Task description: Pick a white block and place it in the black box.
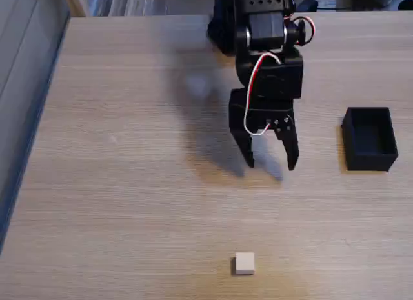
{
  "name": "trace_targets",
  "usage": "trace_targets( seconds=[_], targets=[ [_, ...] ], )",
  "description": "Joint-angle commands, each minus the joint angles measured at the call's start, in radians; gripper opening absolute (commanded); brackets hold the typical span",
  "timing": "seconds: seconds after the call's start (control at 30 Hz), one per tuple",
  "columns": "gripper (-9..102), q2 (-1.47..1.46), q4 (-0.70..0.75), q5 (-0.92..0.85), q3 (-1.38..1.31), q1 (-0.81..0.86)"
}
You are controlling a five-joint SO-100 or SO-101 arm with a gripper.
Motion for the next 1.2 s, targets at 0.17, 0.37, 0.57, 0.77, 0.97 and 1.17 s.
trace_targets(
  seconds=[0.17, 0.37, 0.57, 0.77, 0.97, 1.17],
  targets=[
    [30, -0.147, -0.048, -0.006, -0.187, 0.043],
    [31, -0.250, -0.048, -0.026, -0.313, 0.069],
    [31, -0.344, -0.048, -0.034, -0.431, 0.087],
    [31, -0.403, -0.043, -0.040, -0.509, 0.095],
    [31, -0.468, -0.015, -0.032, -0.607, 0.095],
    [31, -0.517, -0.015, -0.034, -0.669, 0.091]
  ],
)
